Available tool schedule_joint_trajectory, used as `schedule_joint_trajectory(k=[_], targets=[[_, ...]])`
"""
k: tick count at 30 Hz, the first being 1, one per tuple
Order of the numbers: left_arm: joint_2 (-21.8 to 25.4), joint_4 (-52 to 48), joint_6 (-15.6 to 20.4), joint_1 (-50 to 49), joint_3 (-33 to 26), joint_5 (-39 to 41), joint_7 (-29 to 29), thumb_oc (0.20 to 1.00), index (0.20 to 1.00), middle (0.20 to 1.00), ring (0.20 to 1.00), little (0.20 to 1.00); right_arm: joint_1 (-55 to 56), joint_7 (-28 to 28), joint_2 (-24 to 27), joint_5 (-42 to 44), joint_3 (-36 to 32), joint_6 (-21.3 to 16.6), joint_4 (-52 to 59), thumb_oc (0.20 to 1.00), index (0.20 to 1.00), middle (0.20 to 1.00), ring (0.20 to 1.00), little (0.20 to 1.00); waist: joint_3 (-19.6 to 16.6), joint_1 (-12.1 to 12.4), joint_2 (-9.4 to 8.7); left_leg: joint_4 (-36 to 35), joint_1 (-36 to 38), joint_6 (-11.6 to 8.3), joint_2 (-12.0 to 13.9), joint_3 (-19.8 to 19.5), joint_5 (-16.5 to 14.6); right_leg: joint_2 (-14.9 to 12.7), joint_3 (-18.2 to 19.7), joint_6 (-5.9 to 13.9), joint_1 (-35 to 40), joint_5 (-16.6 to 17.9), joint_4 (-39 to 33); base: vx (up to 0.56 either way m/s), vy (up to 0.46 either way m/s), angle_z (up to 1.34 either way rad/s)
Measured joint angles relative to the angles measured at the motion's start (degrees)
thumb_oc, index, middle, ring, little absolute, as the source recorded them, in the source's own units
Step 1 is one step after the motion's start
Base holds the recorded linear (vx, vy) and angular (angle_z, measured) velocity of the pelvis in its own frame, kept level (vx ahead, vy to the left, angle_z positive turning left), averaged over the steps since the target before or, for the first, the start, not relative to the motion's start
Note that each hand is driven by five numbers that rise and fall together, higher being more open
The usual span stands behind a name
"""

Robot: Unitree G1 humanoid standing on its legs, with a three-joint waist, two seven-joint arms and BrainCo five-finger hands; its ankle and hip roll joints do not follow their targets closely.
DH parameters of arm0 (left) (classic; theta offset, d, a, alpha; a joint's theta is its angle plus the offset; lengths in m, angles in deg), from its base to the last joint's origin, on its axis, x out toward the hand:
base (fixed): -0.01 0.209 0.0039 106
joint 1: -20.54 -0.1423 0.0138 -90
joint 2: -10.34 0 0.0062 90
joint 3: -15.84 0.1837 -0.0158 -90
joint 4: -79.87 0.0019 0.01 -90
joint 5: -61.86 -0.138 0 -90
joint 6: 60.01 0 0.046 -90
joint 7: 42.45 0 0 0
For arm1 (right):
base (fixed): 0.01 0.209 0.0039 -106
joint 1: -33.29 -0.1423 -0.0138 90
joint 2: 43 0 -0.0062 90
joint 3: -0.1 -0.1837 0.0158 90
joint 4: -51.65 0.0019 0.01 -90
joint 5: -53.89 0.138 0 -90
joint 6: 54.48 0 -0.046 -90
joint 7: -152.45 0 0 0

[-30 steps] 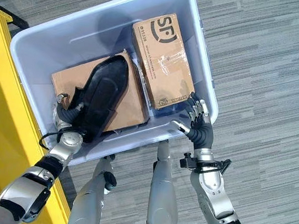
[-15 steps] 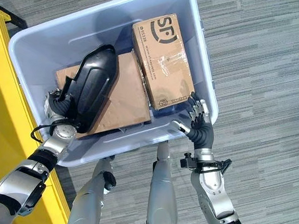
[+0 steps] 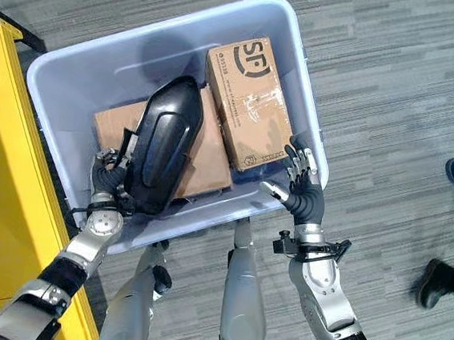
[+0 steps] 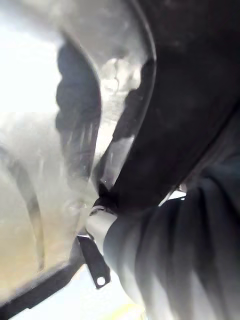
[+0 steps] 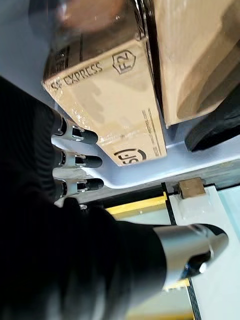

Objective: Move parts from the plastic box to the shelf.

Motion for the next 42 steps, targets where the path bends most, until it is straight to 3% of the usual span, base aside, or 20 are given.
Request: schedule_joint_trajectory(k=[5,10,15,20,26,30,31,32,33,34,35,36,37,38,40,41,42], targets=[[0.92,-7.57,1.11,-4.30,-4.86,1.77,-2.34,0.200,0.200,0.200,0.200,0.200,-0.17,0.66,0.49,0.84,-1.25,0.45,0.05,1.000,1.000,1.000,1.000,1.000,-1.76,1.65,1.28,0.01,1.06,0.10,0.28,-1.23,0.42,-0.13,-1.00,-0.28,1.85,-0.23,0.02,0.01,-0.001,0.10],[1.38,-12.52,1.30,-6.88,-5.70,1.61,-5.79,0.200,0.200,0.200,0.200,0.200,0.20,2.44,0.60,1.84,-3.04,2.09,0.03,1.000,1.000,1.000,1.000,1.000,-3.63,2.57,2.83,0.00,4.14,0.20,0.20,-2.67,0.32,-0.72,-2.70,-0.25,6.18,-0.73,-0.07,0.05,0.013,0.17],[1.56,-16.01,2.85,-11.79,-7.30,1.78,-8.81,0.200,0.200,0.200,0.200,0.200,3.63,4.38,0.64,1.90,-3.91,3.46,-0.08,1.000,1.000,1.000,1.000,1.000,-8.77,3.61,4.42,-0.02,6.89,0.15,0.19,-4.17,-0.49,-1.03,-4.32,-0.15,9.96,-2.21,-0.11,0.05,-0.007,0.14],[2.23,-18.80,2.86,-18.92,-7.83,2.86,-14.79,0.200,0.200,0.200,0.200,0.200,6.19,6.68,0.70,2.01,-4.76,6.05,-0.14,1.000,1.000,1.000,1.000,1.000,-12.32,3.77,4.50,0.00,12.48,-0.32,0.77,-5.59,-1.35,-0.59,-6.00,-0.21,16.69,-3.52,-0.02,0.05,-0.074,0.12],[3.14,-20.14,2.84,-24.36,-7.95,3.99,-19.79,0.200,0.200,0.200,0.200,0.200,5.88,9.48,0.84,2.35,-4.95,7.81,-1.64,1.000,1.000,1.000,1.000,1.000,-16.45,5.27,4.37,0.00,16.11,-0.40,2.54,-7.25,-2.01,1.26,-7.45,-1.12,19.76,-6.87,3.46,-0.02,-0.142,0.12],[2.57,-22.38,2.75,-30.38,-8.28,7.39,-23.43,0.200,0.200,0.200,0.200,0.200,1.59,11.44,3.40,2.29,-2.08,8.70,-3.29,1.000,1.000,1.000,1.000,1.000,-16.93,7.76,4.34,1.23,16.17,-0.63,5.46,-10.14,-1.79,3.19,-9.65,-3.31,17.40,-13.26,13.20,-0.11,-0.206,0.31],[2.54,-21.97,2.50,-31.46,-8.50,7.82,-23.75,0.200,0.200,0.200,0.200,0.200,0.50,11.70,3.75,2.28,-1.78,8.80,-3.46,1.000,1.000,1.000,1.000,1.000,-17.01,9.64,5.10,1.69,15.05,0.07,6.13,-11.10,-1.33,4.15,-10.91,-3.81,16.43,-13.77,16.39,-0.15,-0.283,0.35],[2.04,-22.04,2.38,-31.91,-8.64,8.56,-23.90,0.200,0.200,0.200,0.200,0.200,-0.87,11.80,4.47,2.28,-1.13,9.13,-3.56,1.000,1.000,1.000,1.000,1.000,-17.14,10.41,5.02,3.04,13.50,-0.48,6.71,-12.58,-0.96,4.60,-12.02,-5.92,14.15,-16.29,20.96,-0.12,-0.196,0.55],[1.48,-21.94,2.13,-32.24,-9.21,8.59,-24.43,0.200,0.200,0.200,0.200,0.200,-1.46,11.96,4.90,2.25,-1.08,9.01,-3.92,1.000,1.000,1.000,1.000,1.000,-17.13,10.96,5.69,2.20,12.94,-2.34,7.40,-14.50,1.40,5.29,-13.37,-6.55,13.62,-18.01,23.08,-0.15,-0.197,0.78],[0.55,-21.89,1.98,-32.28,-8.99,8.75,-24.72,0.200,0.200,0.200,0.200,0.200,-1.75,11.97,4.94,2.12,-1.20,8.95,-4.78,1.000,1.000,1.000,1.000,1.000,-16.91,12.39,6.34,1.70,12.06,-1.94,8.03,-16.74,3.44,6.04,-15.15,-7.05,13.36,-19.73,25.18,-0.19,-0.198,1.20],[0.59,-21.88,1.87,-31.73,-8.07,9.61,-25.05,0.200,0.200,0.200,0.200,0.200,-1.75,11.83,5.03,1.92,-1.39,8.93,-5.84,1.000,1.000,1.000,1.000,1.000,-16.85,12.96,6.38,1.94,9.62,-0.92,7.83,-17.82,7.32,6.57,-16.08,-8.12,12.46,-21.39,27.58,-0.20,-0.196,1.90],[0.96,-21.90,1.74,-30.42,-6.87,9.80,-25.56,0.200,0.200,0.200,0.200,0.200,-1.45,11.69,5.72,1.81,-1.67,9.01,-6.95,1.000,1.000,1.000,1.000,1.000,-16.59,12.57,5.96,1.76,6.08,0.00,6.70,-17.74,12.31,5.73,-17.30,-10.56,10.68,-23.40,30.31,-0.19,-0.161,2.05],[0.80,-21.96,1.71,-29.99,-6.34,9.81,-26.08,0.200,0.200,0.200,0.200,0.200,-0.11,11.73,6.59,1.70,-1.79,9.17,-7.12,1.000,1.000,1.000,1.000,1.000,-16.29,14.25,6.09,1.98,5.99,3.49,6.74,-13.89,3.46,4.75,-20.41,-12.17,10.52,-24.05,31.26,-0.13,-0.183,1.81],[2.09,-21.75,1.50,-30.11,-6.10,9.98,-26.17,0.200,0.200,0.200,0.200,0.200,0.53,11.74,4.86,1.69,-2.53,9.24,-7.09,1.000,1.000,1.000,1.000,1.000,-15.63,15.80,4.53,4.95,4.75,4.54,6.32,-10.80,-0.37,3.05,-21.68,-13.65,10.50,-23.18,30.41,-0.12,-0.157,1.03],[4.06,-21.11,0.54,-29.86,-6.13,10.10,-26.30,0.200,0.200,0.200,0.200,0.200,2.84,11.77,2.76,1.69,-3.16,9.43,-7.05,1.000,1.000,1.000,1.000,1.000,-14.89,16.17,0.31,17.13,4.02,0.65,5.04,-9.20,-3.13,-0.52,-24.19,-15.72,13.39,-19.58,23.97,-0.13,-0.124,0.89],[3.68,-20.26,0.52,-29.29,-6.01,10.08,-26.47,0.200,0.200,0.200,0.200,0.200,5.07,11.75,2.63,1.71,-4.20,9.49,-6.60,1.000,1.000,1.000,1.000,1.000,-15.05,14.97,-0.58,23.03,5.11,-0.93,4.39,-8.94,-4.94,-1.52,-27.33,-15.90,16.76,-16.29,18.17,-0.12,-0.036,1.47],[3.42,-19.71,0.59,-28.08,-6.00,10.09,-27.14,0.200,0.200,0.200,0.200,0.200,7.47,11.60,2.08,1.73,-6.04,9.42,-5.82,1.000,1.000,1.000,1.000,1.000,-15.00,12.39,-0.87,28.50,7.08,-1.17,5.03,-8.59,-7.25,-2.08,-31.86,-15.00,21.25,-13.44,12.13,-0.07,0.048,1.70]])
